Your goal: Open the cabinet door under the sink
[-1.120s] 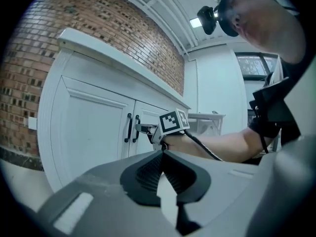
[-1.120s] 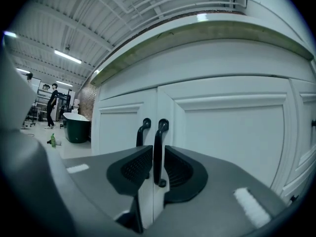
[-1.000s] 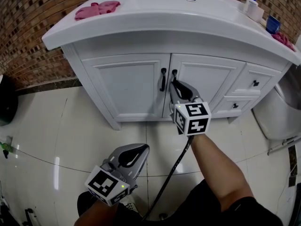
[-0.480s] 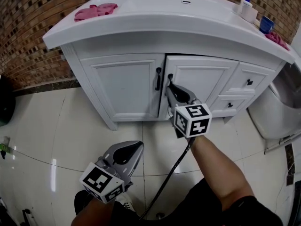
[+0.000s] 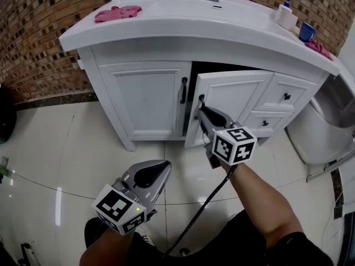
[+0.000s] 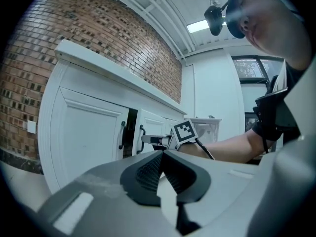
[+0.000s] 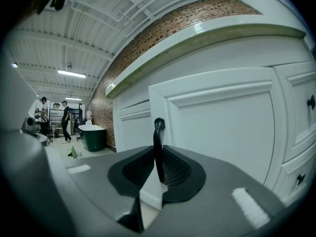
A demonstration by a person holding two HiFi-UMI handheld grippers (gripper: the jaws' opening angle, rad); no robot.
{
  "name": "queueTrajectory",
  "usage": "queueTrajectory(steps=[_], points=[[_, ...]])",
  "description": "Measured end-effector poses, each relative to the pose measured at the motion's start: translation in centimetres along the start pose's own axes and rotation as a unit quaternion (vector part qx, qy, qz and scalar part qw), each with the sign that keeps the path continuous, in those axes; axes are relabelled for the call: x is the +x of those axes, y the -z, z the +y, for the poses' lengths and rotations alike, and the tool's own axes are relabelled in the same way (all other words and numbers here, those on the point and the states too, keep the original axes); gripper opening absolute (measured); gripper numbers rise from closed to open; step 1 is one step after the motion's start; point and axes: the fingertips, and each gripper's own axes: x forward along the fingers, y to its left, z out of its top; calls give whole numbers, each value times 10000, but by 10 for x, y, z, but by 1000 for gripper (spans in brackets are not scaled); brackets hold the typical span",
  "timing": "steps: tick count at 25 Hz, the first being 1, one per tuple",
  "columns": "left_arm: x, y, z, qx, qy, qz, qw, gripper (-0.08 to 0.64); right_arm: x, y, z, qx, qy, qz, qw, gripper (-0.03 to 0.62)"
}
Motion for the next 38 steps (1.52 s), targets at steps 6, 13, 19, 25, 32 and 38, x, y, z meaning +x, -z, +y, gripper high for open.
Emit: queueTrajectory(steps=[6, 13, 19, 25, 32, 38], points=[[-4, -5, -11, -81, 54, -113, 9999, 6, -28, 4, 7, -13, -171, 30, 9998, 57], [-6, -15, -39, -29, 264, -231, 9994, 6, -64, 9, 13, -222, -199, 65, 9995, 55], [-5, -15, -58, 23, 376, -216, 9991, 6, -101, 13, 12, -342, -322, 76, 9989, 52], [-1, -6, -76, 38, 519, -83, 9986, 6, -133, 17, 6, -383, -307, 152, 9987, 49], [6, -9, -98, 95, 695, -73, 9975, 5, -176, 19, -12, -487, -72, 173, 9986, 44], [19, -12, -124, 148, 944, -79, 9954, 5, -212, 19, -37, -539, 372, 139, 9978, 41]])
